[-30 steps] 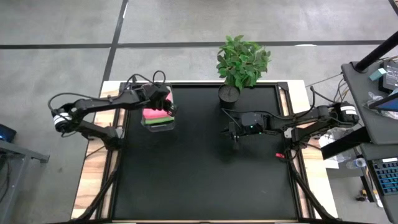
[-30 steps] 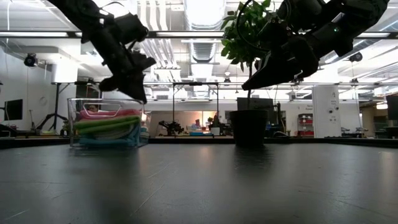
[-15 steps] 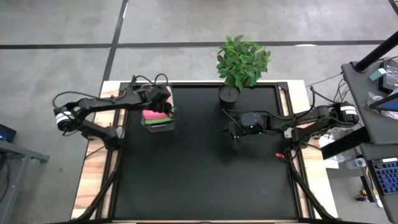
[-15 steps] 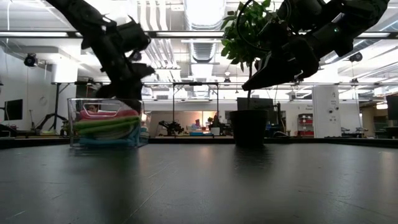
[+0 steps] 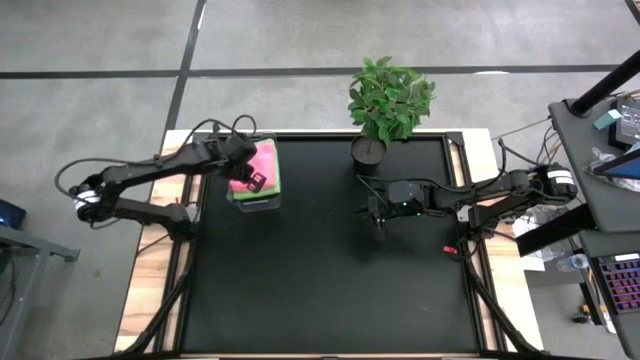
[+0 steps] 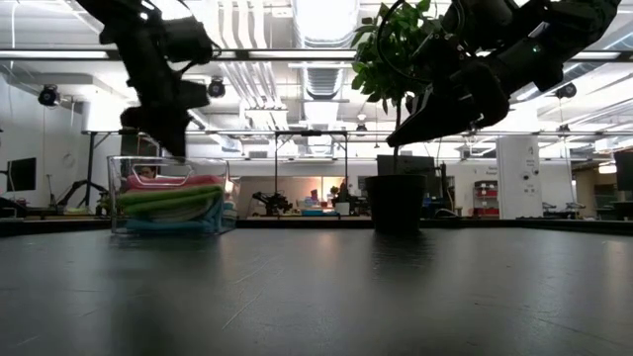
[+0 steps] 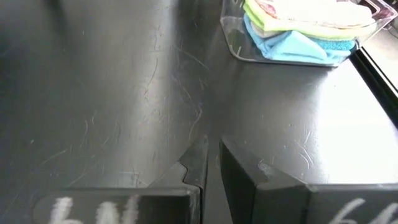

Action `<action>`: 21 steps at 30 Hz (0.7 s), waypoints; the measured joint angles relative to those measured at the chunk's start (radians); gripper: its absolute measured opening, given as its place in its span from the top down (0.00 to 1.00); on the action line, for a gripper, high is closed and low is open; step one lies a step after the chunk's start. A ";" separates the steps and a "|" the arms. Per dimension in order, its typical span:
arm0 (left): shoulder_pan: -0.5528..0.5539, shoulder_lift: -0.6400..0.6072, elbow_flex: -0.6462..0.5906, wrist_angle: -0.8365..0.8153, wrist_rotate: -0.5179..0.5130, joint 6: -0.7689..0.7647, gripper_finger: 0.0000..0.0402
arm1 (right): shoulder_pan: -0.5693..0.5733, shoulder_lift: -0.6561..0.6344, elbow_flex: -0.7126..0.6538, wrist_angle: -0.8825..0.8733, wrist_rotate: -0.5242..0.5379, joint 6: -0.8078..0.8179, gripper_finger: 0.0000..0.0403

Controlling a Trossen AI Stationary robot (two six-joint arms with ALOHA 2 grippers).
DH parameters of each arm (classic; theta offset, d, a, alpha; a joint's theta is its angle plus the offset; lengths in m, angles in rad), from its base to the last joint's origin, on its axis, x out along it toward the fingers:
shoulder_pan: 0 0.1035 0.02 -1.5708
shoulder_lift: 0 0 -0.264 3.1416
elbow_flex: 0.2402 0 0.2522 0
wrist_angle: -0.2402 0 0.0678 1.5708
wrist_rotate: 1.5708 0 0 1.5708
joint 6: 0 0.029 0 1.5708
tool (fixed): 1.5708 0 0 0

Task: Fold microfiber towels
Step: Put the red micro fiber towel into the bin

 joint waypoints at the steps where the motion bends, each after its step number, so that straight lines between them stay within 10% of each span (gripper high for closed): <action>1: 0.000 0.001 -0.001 -0.030 0.000 -0.012 1.00 | 0.000 0.000 0.000 0.002 0.000 0.000 0.92; 21: -0.001 0.131 0.067 -0.229 -0.004 -0.074 1.00 | -0.001 0.000 -0.001 0.005 0.000 0.000 0.92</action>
